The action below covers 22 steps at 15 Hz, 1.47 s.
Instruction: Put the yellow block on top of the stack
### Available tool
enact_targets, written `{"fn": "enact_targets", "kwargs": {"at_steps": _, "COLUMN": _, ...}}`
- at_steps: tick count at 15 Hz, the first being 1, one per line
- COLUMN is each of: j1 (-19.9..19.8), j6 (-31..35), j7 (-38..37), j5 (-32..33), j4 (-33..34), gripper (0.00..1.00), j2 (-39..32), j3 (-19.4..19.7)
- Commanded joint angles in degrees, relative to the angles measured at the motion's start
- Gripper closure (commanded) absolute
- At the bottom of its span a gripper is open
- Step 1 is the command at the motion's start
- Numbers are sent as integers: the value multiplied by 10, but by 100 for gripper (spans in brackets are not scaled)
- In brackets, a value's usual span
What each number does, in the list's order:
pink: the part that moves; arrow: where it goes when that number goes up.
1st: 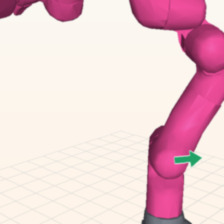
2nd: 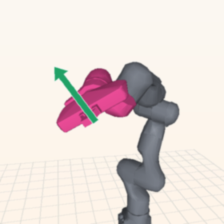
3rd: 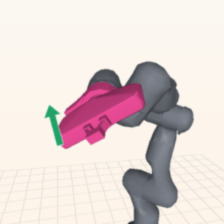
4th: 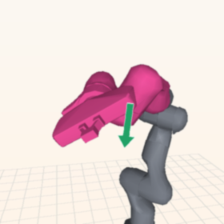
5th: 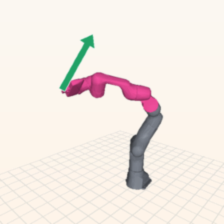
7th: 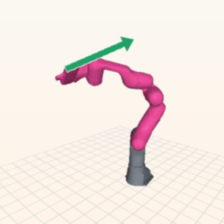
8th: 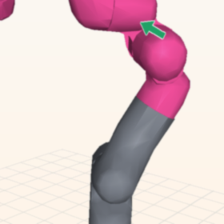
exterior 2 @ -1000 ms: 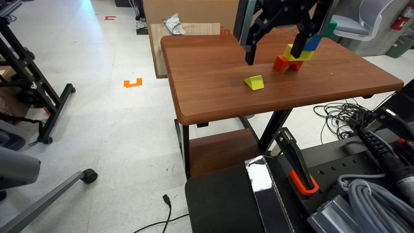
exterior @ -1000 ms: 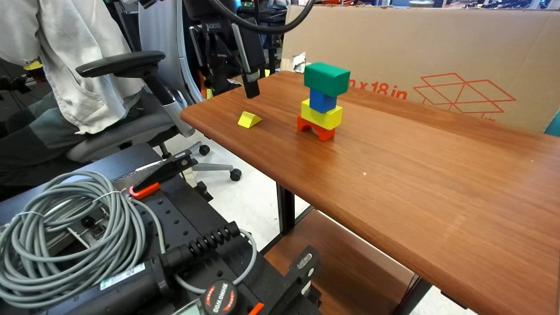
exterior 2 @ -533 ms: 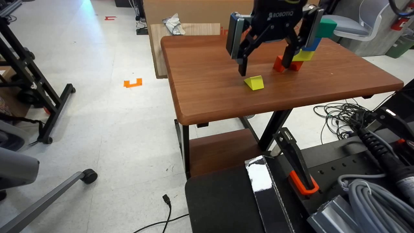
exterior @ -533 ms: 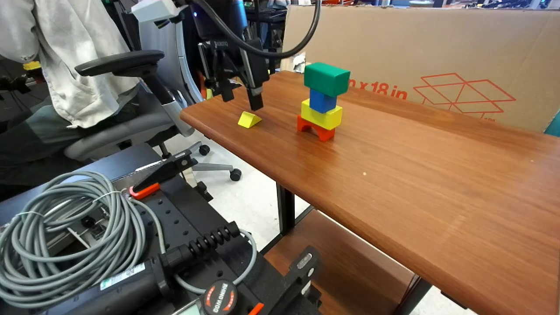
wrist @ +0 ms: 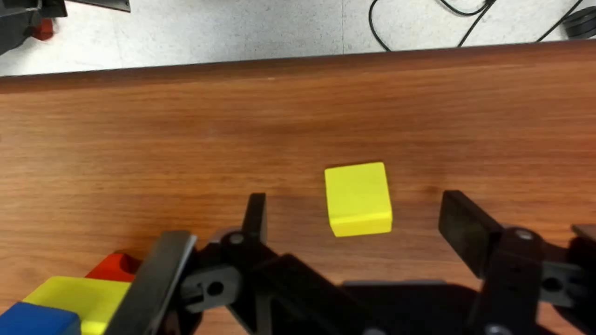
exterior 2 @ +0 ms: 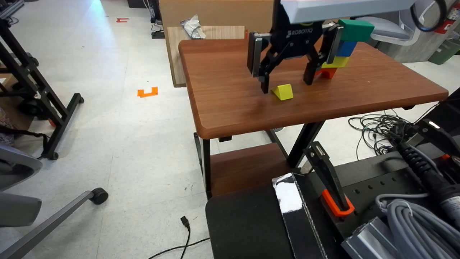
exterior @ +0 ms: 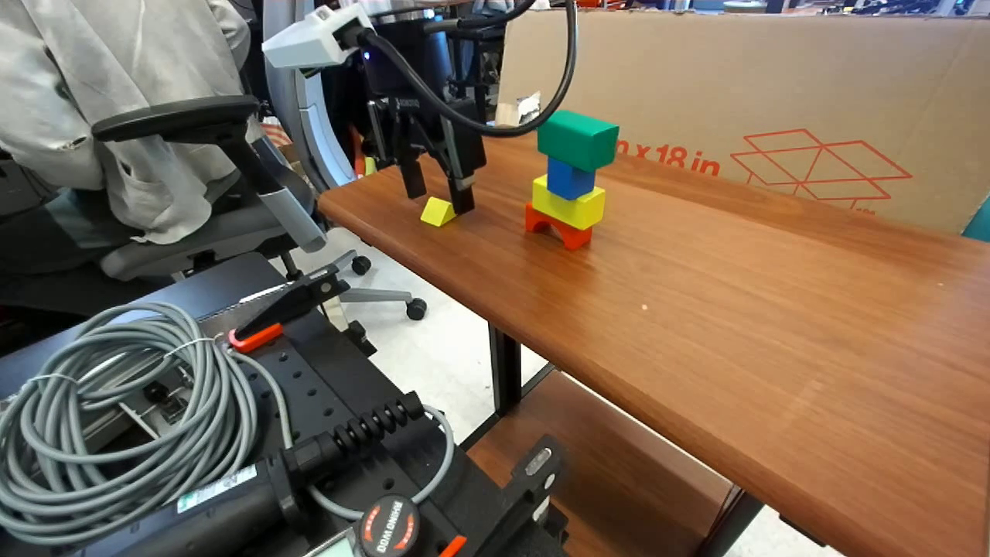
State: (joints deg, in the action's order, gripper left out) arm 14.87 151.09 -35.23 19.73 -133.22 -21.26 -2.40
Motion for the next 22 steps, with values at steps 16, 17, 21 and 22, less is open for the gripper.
{"fn": "enact_targets", "kwargs": {"at_steps": 16, "j1": -42, "j6": -58, "j7": 101, "j5": -215, "j4": -6, "gripper": 92, "j2": 157, "j3": -15}}
{"fn": "enact_targets", "kwargs": {"at_steps": 17, "j1": -51, "j6": -74, "j7": 114, "j5": -231, "j4": -1, "gripper": 92, "j2": 174, "j3": -13}}
{"fn": "enact_targets", "kwargs": {"at_steps": 21, "j1": -82, "j6": -134, "j7": 143, "j5": -228, "j4": 21, "gripper": 92, "j2": 214, "j3": -2}}
{"fn": "enact_targets", "kwargs": {"at_steps": 22, "j1": -90, "j6": -140, "j7": 150, "j5": -224, "j4": 22, "gripper": 92, "j2": 220, "j3": 1}}
